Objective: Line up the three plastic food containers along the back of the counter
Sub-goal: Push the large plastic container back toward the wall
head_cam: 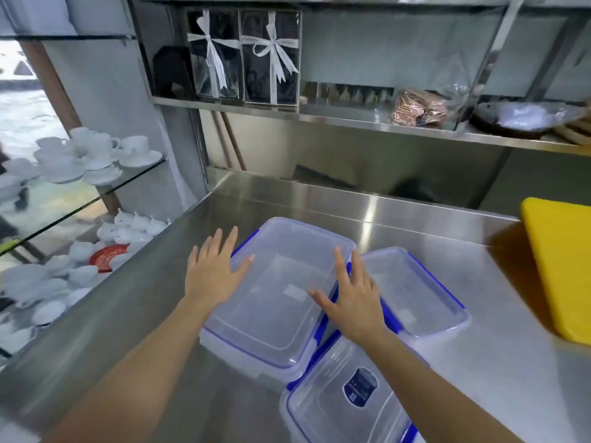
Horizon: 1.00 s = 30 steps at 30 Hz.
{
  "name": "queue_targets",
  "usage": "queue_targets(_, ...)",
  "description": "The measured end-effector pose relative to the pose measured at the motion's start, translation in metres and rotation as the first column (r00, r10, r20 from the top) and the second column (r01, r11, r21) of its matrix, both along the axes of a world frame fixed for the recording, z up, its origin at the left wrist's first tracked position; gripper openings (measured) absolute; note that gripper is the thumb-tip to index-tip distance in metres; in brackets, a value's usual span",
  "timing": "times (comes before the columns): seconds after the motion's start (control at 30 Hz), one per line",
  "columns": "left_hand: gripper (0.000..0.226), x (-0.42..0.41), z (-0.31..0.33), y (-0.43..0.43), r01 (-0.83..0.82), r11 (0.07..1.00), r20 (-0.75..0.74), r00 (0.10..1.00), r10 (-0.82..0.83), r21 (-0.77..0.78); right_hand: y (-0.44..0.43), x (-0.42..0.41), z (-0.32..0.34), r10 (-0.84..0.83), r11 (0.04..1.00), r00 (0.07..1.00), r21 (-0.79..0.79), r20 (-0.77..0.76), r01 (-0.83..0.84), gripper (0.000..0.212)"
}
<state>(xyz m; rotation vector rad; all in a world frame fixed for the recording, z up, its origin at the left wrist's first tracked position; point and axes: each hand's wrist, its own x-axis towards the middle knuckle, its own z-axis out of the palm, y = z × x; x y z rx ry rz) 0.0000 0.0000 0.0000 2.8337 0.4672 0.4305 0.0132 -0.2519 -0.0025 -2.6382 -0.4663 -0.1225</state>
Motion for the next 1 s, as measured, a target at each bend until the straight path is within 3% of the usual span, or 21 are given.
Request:
queue_targets(0.13, 0.072, 0.002, -0.005, 0.008, -0.038, 0.976, -0.31, 0.95, -0.031, -0.216, 0.01, -0.002, -0.009, -0.057, 0.986, 0.951, 0.135, -0.303, 0.103, 0.091)
queue_targets(0.2, 0.072, 0.001, -0.005, 0.007, -0.04, 0.956, -0.339, 0.939, -0.063, -0.289, 0.016, -0.004, -0.011, -0.039, 0.958, 0.921, 0.247, -0.386, 0.144, 0.086)
queue_targets(0.27, 0.071, 0.001, -0.003, 0.008, -0.045, 0.94, -0.321, 0.945, -0.069, -0.337, 0.018, -0.005, -0.011, -0.027, 0.934, 0.911, 0.316, -0.412, 0.17, 0.079)
queue_targets(0.37, 0.064, 0.0, 0.002, 0.016, -0.041, 0.882, -0.33, 0.935, -0.132, -0.469, 0.02, -0.004, -0.01, -0.066, 0.946, 0.915, 0.265, -0.398, 0.184, 0.075)
queue_targets(0.5, 0.057, -0.007, 0.005, 0.036, -0.018, 0.691, -0.273, 0.926, -0.261, -0.723, 0.02, 0.004, -0.007, -0.076, 0.959, 0.914, 0.22, -0.399, 0.176, 0.074)
queue_targets(0.63, 0.063, -0.031, -0.009, 0.049, 0.024, 0.568, -0.191, 0.929, -0.316, -0.823, 0.02, 0.008, -0.008, -0.062, 0.961, 0.899, 0.219, -0.433, 0.171, 0.079)
queue_targets(0.8, 0.057, -0.032, -0.024, 0.048, 0.063, 0.526, -0.054, 0.977, -0.206, -0.848, 0.027, 0.019, -0.007, -0.048, 0.938, 0.894, 0.286, -0.446, 0.194, 0.075)
queue_targets(1.0, 0.052, -0.009, -0.024, 0.043, 0.006, 0.524, -0.03, 0.998, -0.06, -0.852, 0.04, 0.064, 0.004, -0.024, 0.944, 0.887, 0.281, -0.461, 0.172, 0.066)
